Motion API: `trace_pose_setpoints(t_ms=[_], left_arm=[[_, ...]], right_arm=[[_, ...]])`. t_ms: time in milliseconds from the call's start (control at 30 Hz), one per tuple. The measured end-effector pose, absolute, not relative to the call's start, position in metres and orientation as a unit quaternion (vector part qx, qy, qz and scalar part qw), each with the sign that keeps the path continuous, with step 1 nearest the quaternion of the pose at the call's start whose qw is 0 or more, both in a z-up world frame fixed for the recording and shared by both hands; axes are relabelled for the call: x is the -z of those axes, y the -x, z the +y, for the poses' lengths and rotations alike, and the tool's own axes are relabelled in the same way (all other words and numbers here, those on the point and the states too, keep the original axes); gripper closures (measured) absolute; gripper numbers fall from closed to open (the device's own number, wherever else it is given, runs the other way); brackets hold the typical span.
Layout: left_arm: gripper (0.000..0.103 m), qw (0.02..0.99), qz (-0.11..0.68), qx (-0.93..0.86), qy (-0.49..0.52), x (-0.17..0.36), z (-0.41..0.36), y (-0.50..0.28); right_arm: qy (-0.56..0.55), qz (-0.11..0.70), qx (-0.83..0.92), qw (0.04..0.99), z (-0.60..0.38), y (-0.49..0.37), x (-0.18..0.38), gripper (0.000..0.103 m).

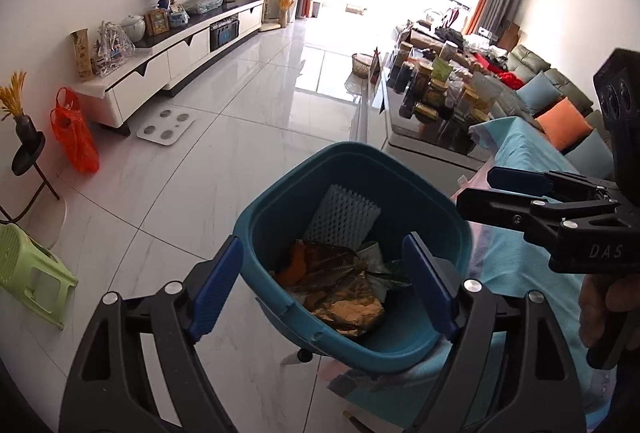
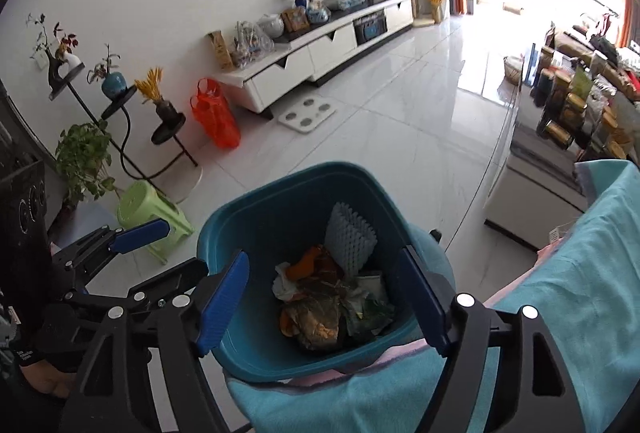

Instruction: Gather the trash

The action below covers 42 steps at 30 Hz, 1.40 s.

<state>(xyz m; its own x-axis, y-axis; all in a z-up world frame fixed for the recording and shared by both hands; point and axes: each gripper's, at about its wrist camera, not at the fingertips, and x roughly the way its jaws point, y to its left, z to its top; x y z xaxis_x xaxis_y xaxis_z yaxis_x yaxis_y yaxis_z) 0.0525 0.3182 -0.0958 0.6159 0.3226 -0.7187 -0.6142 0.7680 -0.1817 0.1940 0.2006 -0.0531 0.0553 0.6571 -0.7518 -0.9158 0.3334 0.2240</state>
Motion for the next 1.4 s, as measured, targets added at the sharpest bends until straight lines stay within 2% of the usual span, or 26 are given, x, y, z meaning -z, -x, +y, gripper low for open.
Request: trace_pose_setpoints(t_ms=[67,133,267,800,1200,1400], left_arm=[[0.010,0.878,0.338,-0.271,0.203,0.088,0.310,-0.044],[0.006,0.884,0.328,-0.265,0.200,0.080,0.301,-0.041],[0.006,0.894,0.318,-0.253,0.190,0.064,0.282,-0.041],[0.006,0.935,0.281,-0.156,0.150,0.019,0.165,-0.076],[0.006,0.963,0.254,-0.037,0.084,0.011,0.041,-0.101],[0.006,0.968,0.243,0.002,0.062,0.009,0.003,-0.108]], right_arm=[[0.142,0.393,-0.555,0.720,0.184,-0.190,0.045,0.017],[0.132,0.383,-0.549,0.731,0.168,-0.188,0.038,0.016],[0.110,0.361,-0.531,0.759,0.133,-0.189,0.026,0.007],[0.031,0.304,-0.380,0.873,-0.035,-0.198,0.011,0.007],[-0.018,0.262,-0.221,0.939,-0.164,-0.160,0.021,0.007],[-0.032,0.249,-0.169,0.953,-0.204,-0.146,0.025,0.007]])
